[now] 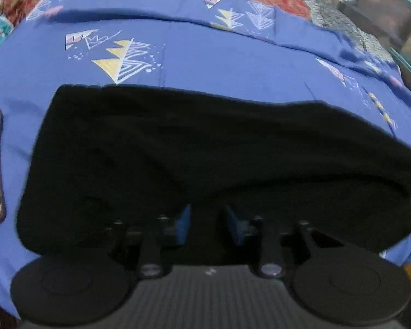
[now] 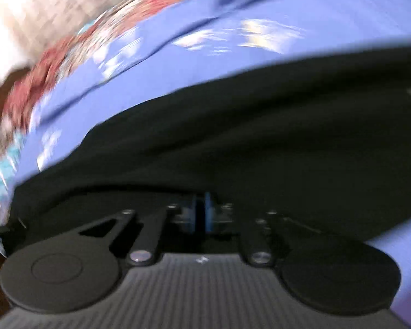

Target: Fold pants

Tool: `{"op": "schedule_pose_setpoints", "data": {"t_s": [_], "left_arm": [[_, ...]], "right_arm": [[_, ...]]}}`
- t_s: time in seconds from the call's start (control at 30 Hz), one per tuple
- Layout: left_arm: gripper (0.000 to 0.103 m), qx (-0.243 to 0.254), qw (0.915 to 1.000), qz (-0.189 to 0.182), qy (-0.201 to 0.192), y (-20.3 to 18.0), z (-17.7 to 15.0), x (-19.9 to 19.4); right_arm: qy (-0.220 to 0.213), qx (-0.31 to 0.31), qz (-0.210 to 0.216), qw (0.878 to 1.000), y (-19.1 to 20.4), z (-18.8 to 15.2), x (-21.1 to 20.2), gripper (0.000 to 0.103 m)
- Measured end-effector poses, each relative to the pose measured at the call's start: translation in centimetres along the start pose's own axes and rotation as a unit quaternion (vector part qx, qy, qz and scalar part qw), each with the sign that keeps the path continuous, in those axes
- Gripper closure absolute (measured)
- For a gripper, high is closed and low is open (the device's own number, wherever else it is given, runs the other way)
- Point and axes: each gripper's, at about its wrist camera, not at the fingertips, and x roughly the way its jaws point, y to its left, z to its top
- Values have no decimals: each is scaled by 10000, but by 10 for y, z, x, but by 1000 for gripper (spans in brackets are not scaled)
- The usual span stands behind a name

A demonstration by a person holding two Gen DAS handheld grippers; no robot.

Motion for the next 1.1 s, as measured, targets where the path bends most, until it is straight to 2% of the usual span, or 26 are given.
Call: {"op": "schedule_pose_setpoints", "data": {"t_s": [0.07,0.13,0.17,0.23,0.3,0.37,0.47,0.53,0.57,0.6,0.63,0.67,0.73,0.8,0.83,0.87,0.93,0.97,1.03,1.1], "left_arm": [[75,-46,9997,-218,57,1,0,-14],[74,-132,9979,-624,-87,-2,16,-27],[73,-40,9970,-733,-228,-10,29,-29],[71,356,9961,-707,-396,-32,57,-24],[67,906,9931,-585,-467,-65,89,-4],[63,1443,9867,-655,-369,-98,117,29],[54,2184,9733,-705,15,-137,139,84],[52,2509,9642,-797,316,-153,140,109],[53,2602,9599,-935,461,-159,140,118],[64,2687,9553,-1094,562,-163,136,124],[79,2833,9487,-1254,628,-168,131,128],[88,2977,9439,-1301,601,-172,127,129],[91,3012,9468,-1071,369,-176,127,131],[94,2653,9599,-882,191,-173,135,135],[98,2524,9654,-655,24,-172,137,137],[98,2452,9687,-320,-216,-173,138,139],[98,2129,9762,-205,-347,-175,139,142],[98,2044,9782,-107,-345,-180,136,145],[95,2181,9750,272,-331,-188,126,148],[89,2141,9758,327,-297,-188,121,139]], "right_arm": [[-17,34,10,10000,-13,-7,-22,97],[-84,-172,146,9997,-13,-10,-38,88],[-183,-333,267,9989,-5,-9,-42,78],[-286,-528,723,9956,8,-6,-36,74],[-264,-655,1224,9900,31,-3,-18,74],[-89,-800,1563,9844,48,-1,4,74],[214,-921,1687,9811,64,-2,34,74],[338,-878,1637,9820,72,-5,47,74],[420,-835,1617,9824,70,-5,52,74],[501,-771,1608,9827,68,-6,57,74],[546,-707,1613,9829,67,-8,57,75],[584,-628,1646,9826,63,-9,60,76],[611,-462,1757,9815,62,-5,66,76],[629,-379,1793,9810,61,-4,68,76],[630,-368,1779,9813,63,-4,69,76],[622,-358,1758,9818,66,-5,67,76],[603,-344,1730,9825,69,-4,69,76],[595,-330,1716,9828,67,-7,65,76],[587,-299,1684,9835,65,-13,57,76],[562,-299,1697,9834,63,-18,45,76]]}}
